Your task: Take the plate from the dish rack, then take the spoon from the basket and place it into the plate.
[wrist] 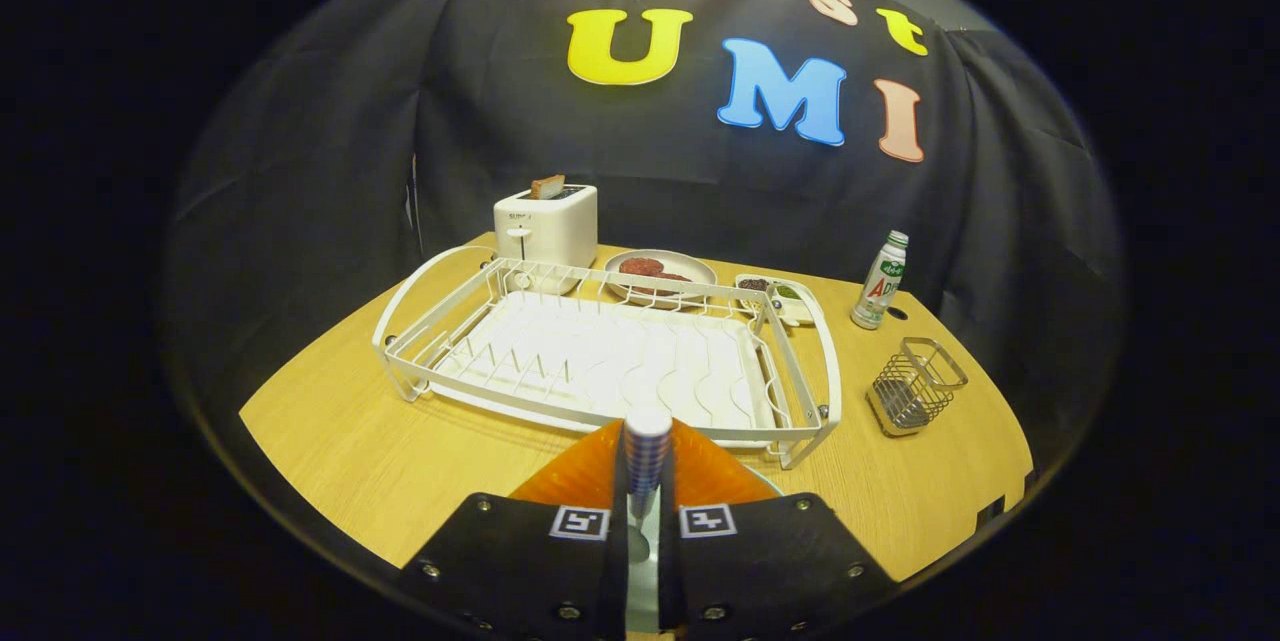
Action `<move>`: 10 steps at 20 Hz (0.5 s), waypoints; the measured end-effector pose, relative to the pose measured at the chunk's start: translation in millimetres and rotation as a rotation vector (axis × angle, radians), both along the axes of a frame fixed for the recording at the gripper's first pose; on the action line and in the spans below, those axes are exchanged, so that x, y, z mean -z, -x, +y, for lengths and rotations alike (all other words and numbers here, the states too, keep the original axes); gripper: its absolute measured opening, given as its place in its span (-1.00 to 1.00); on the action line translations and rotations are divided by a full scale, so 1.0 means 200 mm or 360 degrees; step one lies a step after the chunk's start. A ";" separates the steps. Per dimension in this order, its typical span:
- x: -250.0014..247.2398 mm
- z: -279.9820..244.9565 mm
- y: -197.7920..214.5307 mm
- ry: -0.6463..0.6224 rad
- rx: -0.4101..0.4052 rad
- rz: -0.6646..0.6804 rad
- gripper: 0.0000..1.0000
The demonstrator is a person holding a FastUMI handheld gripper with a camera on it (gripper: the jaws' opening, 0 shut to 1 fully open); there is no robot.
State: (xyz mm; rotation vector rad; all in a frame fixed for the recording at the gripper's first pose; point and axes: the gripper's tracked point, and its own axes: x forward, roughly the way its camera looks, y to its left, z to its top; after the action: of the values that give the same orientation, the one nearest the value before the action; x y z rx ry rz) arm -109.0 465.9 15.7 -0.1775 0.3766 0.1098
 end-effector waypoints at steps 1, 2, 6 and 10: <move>0.00 -0.03 0.01 -0.0006 0.0033 -0.0006 -0.75; 0.00 -0.04 0.01 -0.0013 0.0061 -0.0010 -0.72; 0.00 -0.07 0.02 -0.0031 0.0092 -0.0009 -0.68; 0.00 -0.14 0.01 -0.0006 0.0151 -0.0013 -0.50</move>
State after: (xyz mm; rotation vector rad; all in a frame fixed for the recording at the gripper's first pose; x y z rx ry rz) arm -111.5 437.4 16.0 -0.1558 0.3761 0.0161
